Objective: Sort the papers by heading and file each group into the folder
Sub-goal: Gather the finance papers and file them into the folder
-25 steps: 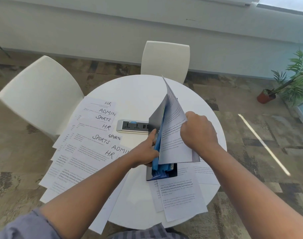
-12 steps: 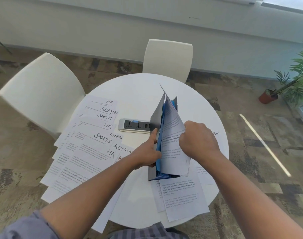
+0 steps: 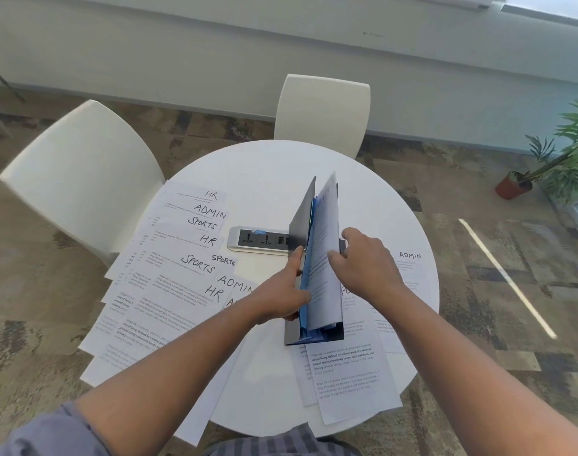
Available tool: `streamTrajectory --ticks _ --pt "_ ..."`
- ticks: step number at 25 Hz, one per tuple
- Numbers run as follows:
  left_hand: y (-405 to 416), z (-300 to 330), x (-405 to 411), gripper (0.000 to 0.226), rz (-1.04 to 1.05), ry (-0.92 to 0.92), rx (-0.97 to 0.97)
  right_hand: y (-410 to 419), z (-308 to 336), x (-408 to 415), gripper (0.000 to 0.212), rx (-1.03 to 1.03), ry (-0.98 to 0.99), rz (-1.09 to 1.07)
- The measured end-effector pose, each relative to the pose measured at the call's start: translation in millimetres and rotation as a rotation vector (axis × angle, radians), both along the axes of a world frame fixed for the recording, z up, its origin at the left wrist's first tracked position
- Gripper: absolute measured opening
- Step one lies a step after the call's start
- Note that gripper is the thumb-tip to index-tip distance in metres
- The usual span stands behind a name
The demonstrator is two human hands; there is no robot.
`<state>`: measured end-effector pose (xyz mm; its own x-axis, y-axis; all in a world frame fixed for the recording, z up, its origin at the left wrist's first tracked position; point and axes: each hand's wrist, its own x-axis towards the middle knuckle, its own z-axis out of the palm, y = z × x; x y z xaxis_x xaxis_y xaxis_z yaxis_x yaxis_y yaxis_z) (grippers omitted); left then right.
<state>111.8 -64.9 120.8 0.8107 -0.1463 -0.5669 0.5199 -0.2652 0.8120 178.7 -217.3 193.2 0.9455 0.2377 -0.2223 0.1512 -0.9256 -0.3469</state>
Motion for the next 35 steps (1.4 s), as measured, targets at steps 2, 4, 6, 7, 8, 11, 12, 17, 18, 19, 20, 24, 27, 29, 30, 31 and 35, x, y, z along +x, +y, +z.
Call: streamTrajectory --ticks 2,4,6,7,8,11,12,17,18,19,20,24,27,29,30,31,35 --pt "1 -3 0 0.099 0.004 -0.013 0.012 -2 -9 -2 0.025 0.068 -0.013 -0.008" --pt "2 -3 -1 0.098 0.007 -0.026 0.022 -5 -16 -4 0.025 0.079 -0.040 -0.006" --pt "3 -3 -2 0.098 0.006 -0.037 0.029 -7 -22 -4 0.023 0.070 -0.048 -0.012" --pt "3 -3 -2 0.097 0.003 -0.043 0.039 -8 -25 -4 0.024 0.073 -0.045 -0.014" --pt "3 -3 -2 0.096 -0.003 -0.051 0.050 -8 -28 -4 0.025 0.081 -0.040 -0.012" --pt "0 -4 -4 0.088 -0.021 -0.099 0.105 -9 -38 -7 0.044 0.121 -0.022 0.019" --pt "-1 -4 -5 0.086 -0.030 -0.119 0.136 -9 -41 -7 0.056 0.116 -0.013 0.045" --pt "-6 -6 -7 0.085 -0.031 -0.144 0.198 1 -49 5 0.064 0.096 0.038 0.063" --pt "-7 -6 -6 0.084 -0.030 -0.142 0.211 4 -49 8 0.060 0.113 0.034 0.041" --pt "-8 -7 -6 0.084 -0.033 -0.144 0.229 6 -49 11 0.056 0.134 0.030 0.014" --pt "-9 -7 -6 0.084 -0.033 -0.147 0.241 8 -48 13 0.051 0.151 0.033 -0.015" --pt "-10 -9 -6 0.081 -0.009 -0.149 0.216 13 -45 20 0.034 0.171 0.039 -0.052" --pt "-8 -9 -7 0.078 0.013 -0.155 0.197 11 -48 21 0.018 0.319 0.047 -0.097" --pt "-6 -8 -7 0.077 0.020 -0.164 0.193 7 -51 17 0.021 0.535 0.168 -0.211" --pt "-6 -7 -8 0.076 0.020 -0.168 0.192 4 -55 15 0.023 0.608 0.227 -0.262" --pt "-6 -8 -8 0.076 0.019 -0.173 0.193 1 -59 14 0.024 0.650 0.273 -0.302" --pt "-9 -9 -7 0.076 0.008 -0.192 0.181 -3 -57 12 0.048 0.637 0.334 -0.331"
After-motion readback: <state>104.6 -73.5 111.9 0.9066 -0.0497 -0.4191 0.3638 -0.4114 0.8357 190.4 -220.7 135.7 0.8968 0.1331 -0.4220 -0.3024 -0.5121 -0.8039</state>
